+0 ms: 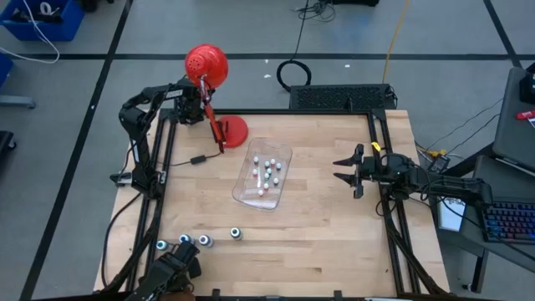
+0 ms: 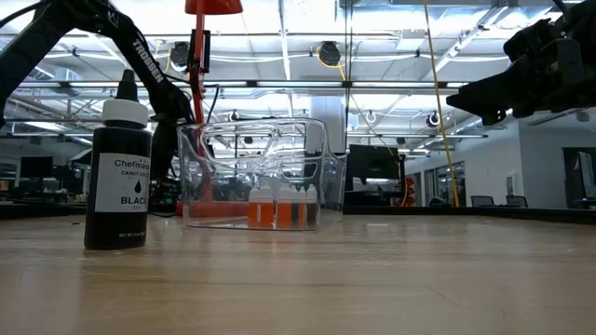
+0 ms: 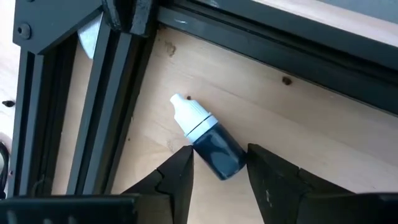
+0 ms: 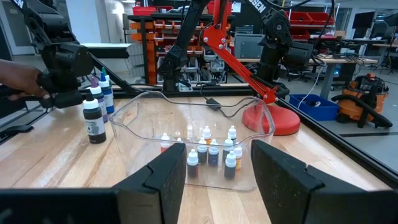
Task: Pick & Place food coloring
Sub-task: Put the small purple food coloring bottle into the transparent bin
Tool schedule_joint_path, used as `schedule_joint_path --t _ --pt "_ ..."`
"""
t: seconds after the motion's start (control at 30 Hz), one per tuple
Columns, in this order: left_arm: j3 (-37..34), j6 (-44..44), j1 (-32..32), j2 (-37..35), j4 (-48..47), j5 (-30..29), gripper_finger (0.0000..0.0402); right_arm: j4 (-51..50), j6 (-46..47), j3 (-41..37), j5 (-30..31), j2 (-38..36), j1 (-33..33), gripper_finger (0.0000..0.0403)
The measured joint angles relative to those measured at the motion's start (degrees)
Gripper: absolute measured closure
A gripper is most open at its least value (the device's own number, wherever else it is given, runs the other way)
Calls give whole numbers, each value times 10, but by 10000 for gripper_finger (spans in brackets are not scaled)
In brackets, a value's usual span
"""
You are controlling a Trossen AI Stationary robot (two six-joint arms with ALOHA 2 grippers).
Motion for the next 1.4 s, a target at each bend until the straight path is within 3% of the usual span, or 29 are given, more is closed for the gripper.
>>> schedule_joint_path --t 0.43,0.63,0.73,0.87,0.97,1.2,1.4 --pt "-24 119 -42 -3 -7 38 250 0 0 0 0 0 0 234" --pt "-32 136 -96 -1 -78 46 250 0 0 0 0 0 0 234" --pt "-32 159 -111 -1 -80 4 256 0 0 0 0 0 0 234" --pt "-34 132 -120 -14 -62 -121 282 0 0 0 0 0 0 234" --pt "-34 128 -113 -34 -49 -159 309 0 0 0 0 0 0 234" --pt "-35 136 -60 -44 -29 -150 394 0 0 0 0 0 0 234" --pt "-42 141 -12 -45 37 -66 398 0 0 0 0 0 0 234"
